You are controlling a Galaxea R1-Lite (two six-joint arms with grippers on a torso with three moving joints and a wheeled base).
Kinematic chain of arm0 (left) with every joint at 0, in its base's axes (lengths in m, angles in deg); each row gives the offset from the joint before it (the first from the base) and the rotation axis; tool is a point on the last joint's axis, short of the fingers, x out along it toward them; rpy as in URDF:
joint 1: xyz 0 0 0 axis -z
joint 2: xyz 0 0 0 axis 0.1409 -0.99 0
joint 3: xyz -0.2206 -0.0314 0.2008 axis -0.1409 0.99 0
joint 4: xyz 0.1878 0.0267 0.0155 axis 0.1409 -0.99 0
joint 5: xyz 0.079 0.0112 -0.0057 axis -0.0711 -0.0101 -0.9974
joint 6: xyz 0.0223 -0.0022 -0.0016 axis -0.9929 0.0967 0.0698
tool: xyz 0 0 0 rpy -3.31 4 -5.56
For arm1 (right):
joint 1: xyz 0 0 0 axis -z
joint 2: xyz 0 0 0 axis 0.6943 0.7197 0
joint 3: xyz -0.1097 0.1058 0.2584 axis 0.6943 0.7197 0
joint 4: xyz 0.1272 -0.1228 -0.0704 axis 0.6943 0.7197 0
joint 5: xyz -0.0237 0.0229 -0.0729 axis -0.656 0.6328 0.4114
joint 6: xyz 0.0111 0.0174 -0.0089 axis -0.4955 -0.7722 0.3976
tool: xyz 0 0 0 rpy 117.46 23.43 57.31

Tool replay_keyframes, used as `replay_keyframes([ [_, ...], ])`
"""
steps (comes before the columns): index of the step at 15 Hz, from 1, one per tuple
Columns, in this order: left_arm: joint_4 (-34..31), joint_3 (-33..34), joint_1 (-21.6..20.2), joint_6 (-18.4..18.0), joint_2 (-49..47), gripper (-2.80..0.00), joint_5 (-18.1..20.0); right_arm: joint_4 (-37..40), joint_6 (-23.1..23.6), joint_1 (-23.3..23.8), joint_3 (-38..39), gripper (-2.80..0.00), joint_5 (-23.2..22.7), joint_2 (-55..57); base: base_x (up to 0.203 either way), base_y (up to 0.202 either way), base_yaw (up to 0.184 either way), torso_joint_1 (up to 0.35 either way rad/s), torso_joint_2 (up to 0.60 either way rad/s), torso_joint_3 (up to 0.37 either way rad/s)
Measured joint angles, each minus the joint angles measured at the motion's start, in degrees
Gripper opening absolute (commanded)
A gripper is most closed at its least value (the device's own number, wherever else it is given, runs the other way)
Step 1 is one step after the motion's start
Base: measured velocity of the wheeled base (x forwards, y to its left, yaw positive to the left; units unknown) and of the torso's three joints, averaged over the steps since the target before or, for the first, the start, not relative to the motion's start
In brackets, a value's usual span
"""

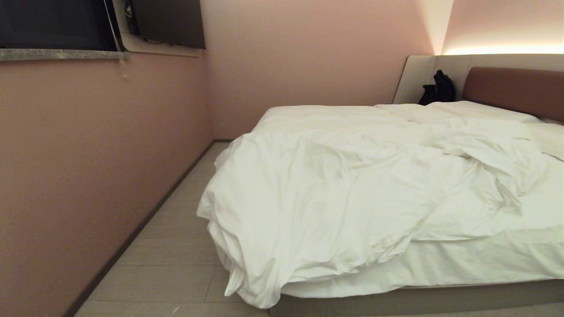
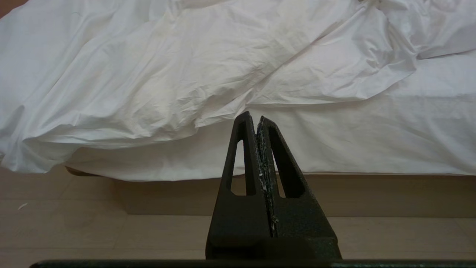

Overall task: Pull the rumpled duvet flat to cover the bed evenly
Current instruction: Flatten the corners of the folded blanket

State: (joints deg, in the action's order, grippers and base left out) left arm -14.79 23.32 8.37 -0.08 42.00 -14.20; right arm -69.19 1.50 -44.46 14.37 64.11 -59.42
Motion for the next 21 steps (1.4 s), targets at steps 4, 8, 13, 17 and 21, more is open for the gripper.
replay_keyframes([
  [4, -0.23, -3.19, 0.00, 2.79, -0.05, -2.80, 0.87, 0.02, 0.02, -0.02, 0.00, -2.80, -0.05, 0.00, 0.000, 0.000, 0.000, 0.000, 0.00, 0.000],
  [8, -9.30, -18.74, 0.09, 16.54, -5.84, -2.80, 10.79, 0.02, 0.00, -0.02, 0.00, -2.80, -0.01, 0.00, 0.000, 0.000, 0.000, 0.000, 0.00, 0.000],
  [13, -9.24, -25.32, 0.35, 31.56, -27.61, -2.80, 27.54, 0.07, 0.02, -0.02, 0.00, -2.80, -0.02, 0.00, 0.000, 0.000, 0.000, 0.000, 0.00, 0.000],
  [17, -5.58, -26.56, 0.39, 33.52, -48.05, -2.80, 33.51, 0.07, 0.02, -0.02, 0.00, -2.80, 0.00, 0.00, 0.000, 0.000, 0.000, 0.000, 0.00, 0.000],
  [21, 0.74, -28.30, 0.39, 33.84, -68.97, -2.80, 34.08, 0.02, 0.00, -0.02, 0.00, -2.80, 0.01, 0.00, 0.000, 0.000, 0.000, 0.000, 0.00, 0.000],
])
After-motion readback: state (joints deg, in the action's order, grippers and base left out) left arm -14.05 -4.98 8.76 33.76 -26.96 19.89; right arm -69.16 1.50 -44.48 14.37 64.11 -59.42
